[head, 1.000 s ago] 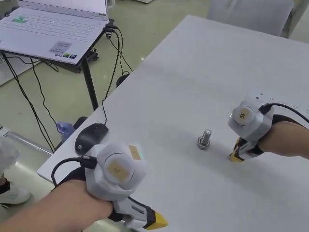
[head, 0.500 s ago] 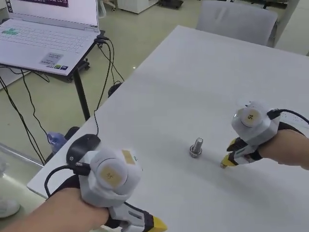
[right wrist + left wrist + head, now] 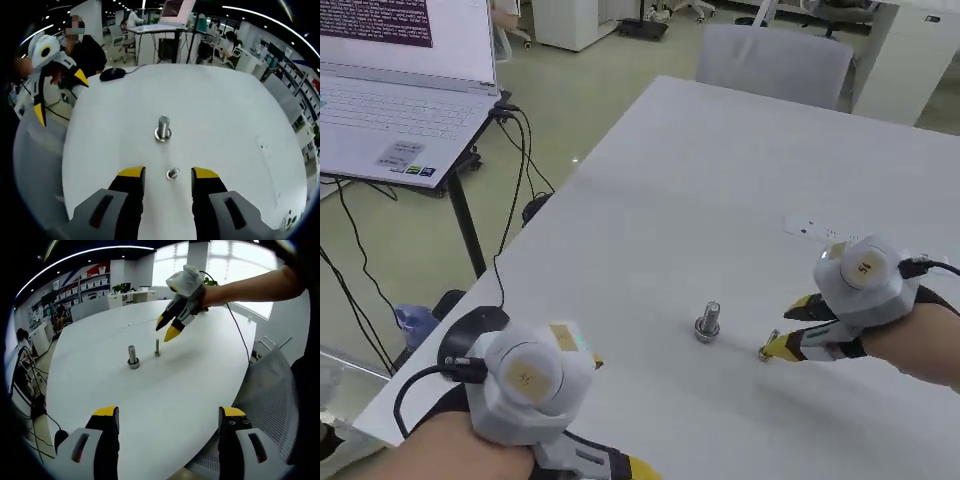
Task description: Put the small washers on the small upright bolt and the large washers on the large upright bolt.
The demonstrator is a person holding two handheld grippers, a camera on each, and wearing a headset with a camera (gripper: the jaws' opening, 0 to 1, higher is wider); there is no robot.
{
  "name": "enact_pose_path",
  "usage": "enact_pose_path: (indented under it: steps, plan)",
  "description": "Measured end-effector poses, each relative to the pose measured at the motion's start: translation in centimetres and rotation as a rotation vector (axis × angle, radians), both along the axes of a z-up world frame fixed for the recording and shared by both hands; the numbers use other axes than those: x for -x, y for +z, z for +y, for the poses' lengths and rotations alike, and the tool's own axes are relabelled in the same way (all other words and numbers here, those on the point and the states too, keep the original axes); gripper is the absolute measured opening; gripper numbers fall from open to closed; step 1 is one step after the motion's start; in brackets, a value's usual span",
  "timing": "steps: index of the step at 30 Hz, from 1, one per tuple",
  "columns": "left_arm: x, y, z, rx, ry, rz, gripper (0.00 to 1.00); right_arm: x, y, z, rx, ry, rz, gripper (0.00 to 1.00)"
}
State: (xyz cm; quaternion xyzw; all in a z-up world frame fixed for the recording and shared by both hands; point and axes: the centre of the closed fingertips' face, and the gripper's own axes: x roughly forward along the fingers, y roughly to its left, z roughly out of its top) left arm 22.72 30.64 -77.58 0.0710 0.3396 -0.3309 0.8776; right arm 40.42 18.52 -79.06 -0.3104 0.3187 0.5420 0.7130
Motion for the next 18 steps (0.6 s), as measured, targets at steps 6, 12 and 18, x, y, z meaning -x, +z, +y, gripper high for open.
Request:
enact_pose_path:
  steps: [6, 12, 18]
  plan:
    - [-0.2, 0.3, 0.1, 0.021, 0.012, -0.014, 0.81, 0.5, 2.4, -0.6, -0.140, -0.099, -0.038, 0.43]
    - [-0.4, 0.6, 0.0, 0.038, 0.008, -0.023, 0.83, 1.5, 4.4, -1.9, -0.263, -0.194, -0.059, 0.53]
    - [-1.0, 1.4, 0.0, 0.084, 0.029, -0.050, 0.85, 3.7, 5.8, -3.1, -0.373, -0.259, -0.050, 0.60]
